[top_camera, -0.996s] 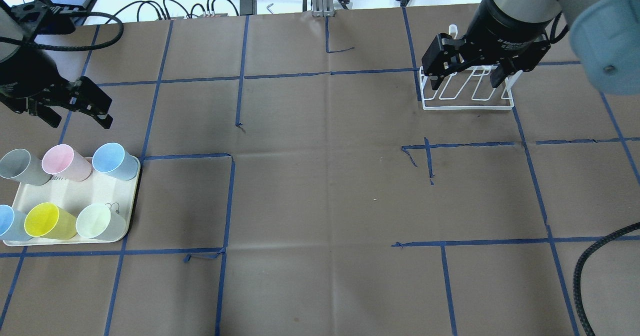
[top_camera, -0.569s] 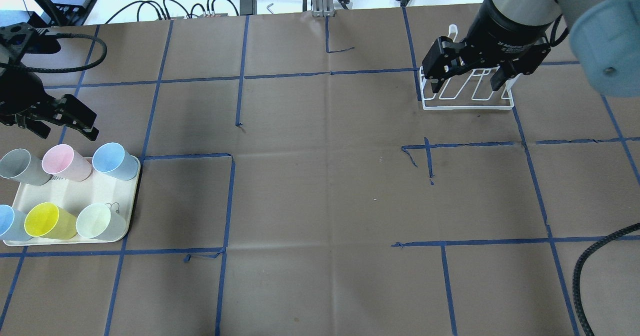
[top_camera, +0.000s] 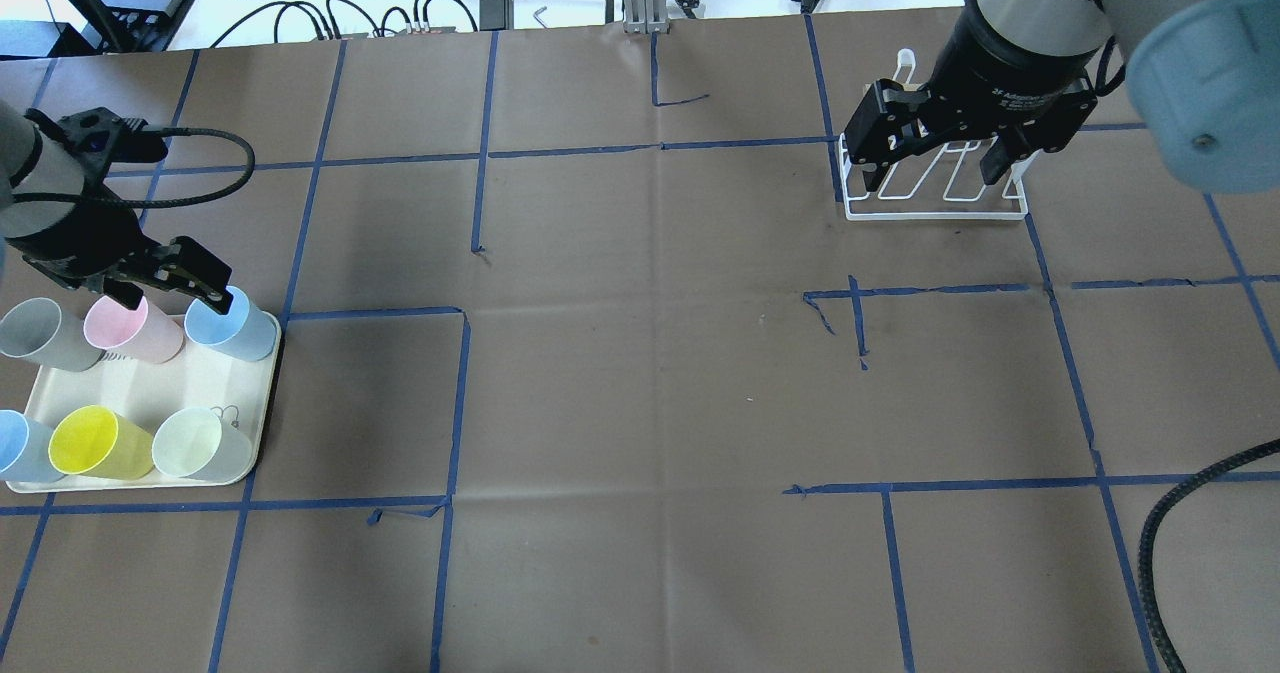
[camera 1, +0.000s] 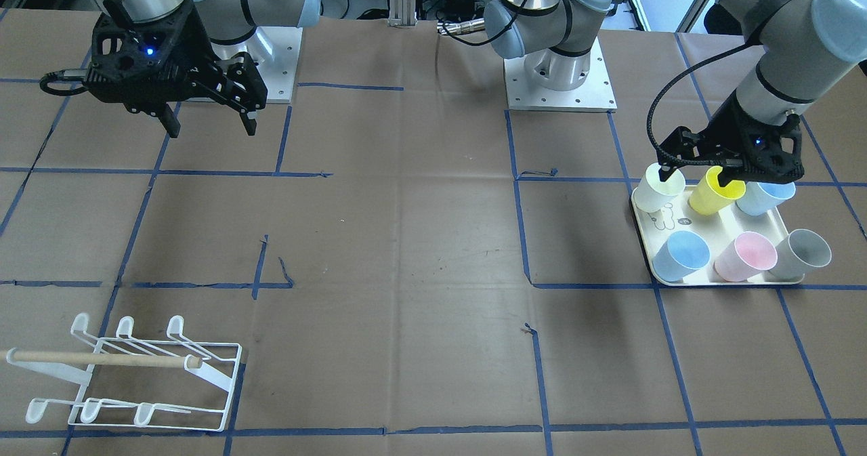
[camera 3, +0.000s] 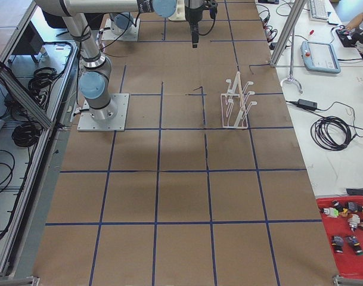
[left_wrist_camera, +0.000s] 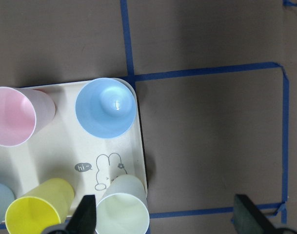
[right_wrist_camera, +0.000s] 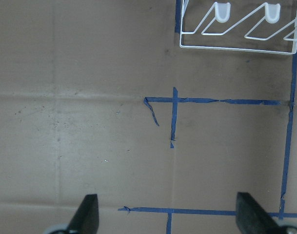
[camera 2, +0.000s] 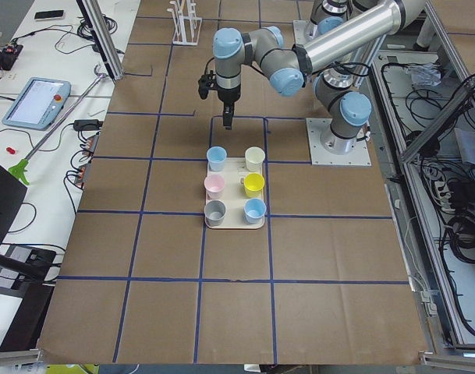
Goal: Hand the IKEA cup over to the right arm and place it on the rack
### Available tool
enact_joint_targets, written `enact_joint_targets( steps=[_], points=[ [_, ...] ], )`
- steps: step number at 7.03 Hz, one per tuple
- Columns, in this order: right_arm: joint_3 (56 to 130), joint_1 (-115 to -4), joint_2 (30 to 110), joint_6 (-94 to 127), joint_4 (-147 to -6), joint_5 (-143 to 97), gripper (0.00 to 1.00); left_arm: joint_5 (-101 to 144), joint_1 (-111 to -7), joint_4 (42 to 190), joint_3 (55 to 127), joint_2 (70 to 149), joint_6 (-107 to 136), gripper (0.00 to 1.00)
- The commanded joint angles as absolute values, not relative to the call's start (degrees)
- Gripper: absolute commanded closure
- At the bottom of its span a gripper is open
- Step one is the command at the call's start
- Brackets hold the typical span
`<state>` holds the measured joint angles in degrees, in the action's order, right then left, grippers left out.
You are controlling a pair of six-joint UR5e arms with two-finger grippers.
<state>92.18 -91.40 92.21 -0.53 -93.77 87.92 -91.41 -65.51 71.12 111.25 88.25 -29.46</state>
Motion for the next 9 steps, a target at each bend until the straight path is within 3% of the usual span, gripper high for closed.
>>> enact_joint_targets(
  steps=[1, 4, 8, 9],
  points=[
    [92.2, -91.5, 91.7, -0.6, -94.2, 87.6, 0.0, -91.4, -65.5, 61.0, 117.3, 90.7, -29.4, 0.0],
    [92.1, -91.5, 90.5, -0.4, -94.6, 87.5, 0.0, -91.3, -65.5, 54.5, 117.4, 96.9, -26.0, 0.0],
    [100.0, -91.7, 87.4, 12.4, -131.2, 76.0, 0.0, -91.4, -65.5, 46.3, 117.3, 103.3, -26.3, 0.0],
    [101.3, -92.0, 87.9, 17.5, -133.4, 72.9, 0.0, -91.4, -65.5, 46.4, 117.3, 103.3, -26.1, 0.0]
  ],
)
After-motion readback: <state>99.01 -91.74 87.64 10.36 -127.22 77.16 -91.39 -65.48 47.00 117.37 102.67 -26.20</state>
